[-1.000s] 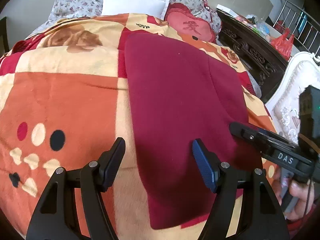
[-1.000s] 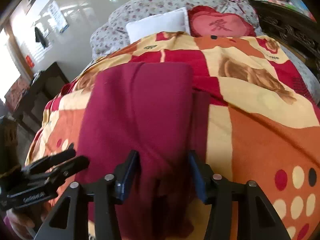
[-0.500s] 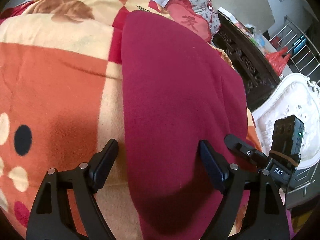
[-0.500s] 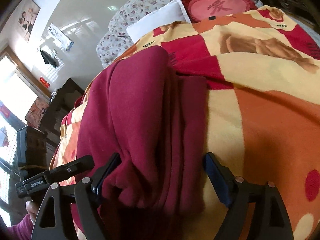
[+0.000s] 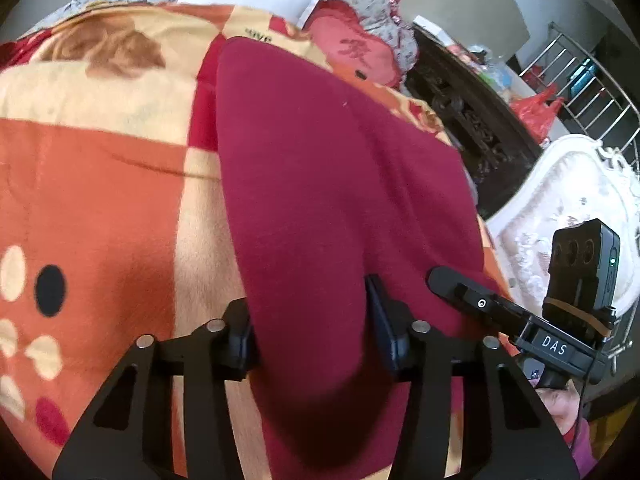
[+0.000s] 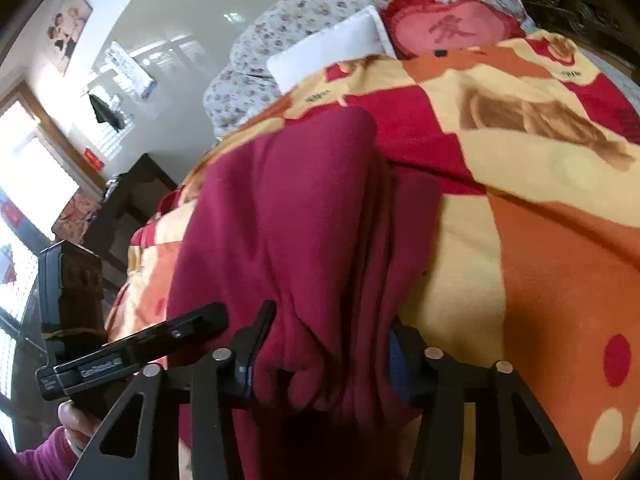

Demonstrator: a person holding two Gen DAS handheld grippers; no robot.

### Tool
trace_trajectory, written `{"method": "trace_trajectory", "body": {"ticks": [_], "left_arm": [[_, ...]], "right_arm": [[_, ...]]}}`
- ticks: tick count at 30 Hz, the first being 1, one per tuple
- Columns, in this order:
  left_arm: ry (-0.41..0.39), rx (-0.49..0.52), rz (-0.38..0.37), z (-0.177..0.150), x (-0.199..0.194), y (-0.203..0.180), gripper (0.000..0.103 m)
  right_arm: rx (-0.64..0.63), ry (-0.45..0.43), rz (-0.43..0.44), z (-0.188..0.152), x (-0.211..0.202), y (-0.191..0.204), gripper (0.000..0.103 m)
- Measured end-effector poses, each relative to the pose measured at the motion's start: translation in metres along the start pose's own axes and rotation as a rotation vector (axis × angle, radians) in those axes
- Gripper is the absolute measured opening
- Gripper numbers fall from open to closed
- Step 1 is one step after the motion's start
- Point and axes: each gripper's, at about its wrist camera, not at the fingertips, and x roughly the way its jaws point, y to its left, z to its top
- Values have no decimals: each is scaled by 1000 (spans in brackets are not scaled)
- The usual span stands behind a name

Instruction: Fold small clothes

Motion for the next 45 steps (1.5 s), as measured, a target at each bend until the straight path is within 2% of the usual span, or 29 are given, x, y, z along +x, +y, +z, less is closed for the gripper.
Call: {"method": "trace_trajectory", "body": {"ticks": [5, 9, 12, 14, 16, 18, 21, 23, 25, 27, 30, 32, 33, 34, 35, 37, 39, 45], "left_arm": [[-23, 20, 10, -16, -54, -6, 46], [2, -13, 54, -46, -92, 10, 46], [27, -35, 103, -73, -103, 27, 46], [77, -69, 146, -89, -96, 42, 46], [92, -84, 154, -95, -90, 48, 47], [63, -83, 162, -98, -99, 46, 50], [17, -53, 225, -95, -114, 40, 50], [-23, -34, 274, -96, -122, 38, 52], [-59, -9, 286, -97, -130, 32, 52], [-74, 4, 300, -97, -130, 29, 53], [-53, 15, 321, -93, -114, 26, 53], [-39, 13, 327, -95, -107, 26, 53], [-38, 16, 344, -95, -102, 25, 53], [-37, 22, 362, -96, -98, 26, 53], [-35, 28, 366, -96, -95, 25, 53], [-39, 31, 361, -99, -93, 27, 55], [-38, 29, 370, -100, -91, 28, 56], [-61, 17, 383, -103, -94, 30, 56]], "right_arm": [[-19, -1, 59, -15, -23, 40, 44], [-17, 53, 122, -48, -23, 72, 44], [-14, 102, 135, -74, -9, 83, 44], [36, 156, 91, -94, 8, 79, 47], [57, 159, 69, -102, 8, 74, 50], [87, 150, 77, -103, -2, 71, 52], [85, 84, 29, -94, -33, 72, 52], [48, 23, -3, -82, -50, 80, 52], [-52, 4, -2, -69, -54, 102, 50], [-102, 18, 23, -58, -42, 119, 48], [-156, 60, 58, -55, -11, 138, 42], [-211, 79, -41, -57, 13, 141, 39], [-228, 92, -110, -59, 24, 134, 33], [-211, 115, -144, -61, 34, 123, 28], [-188, 126, -139, -64, 39, 111, 27], [-141, 106, -96, -65, 38, 95, 26], [-130, 108, -77, -63, 27, 97, 26], [-250, 113, -66, -87, -10, 126, 28]]}}
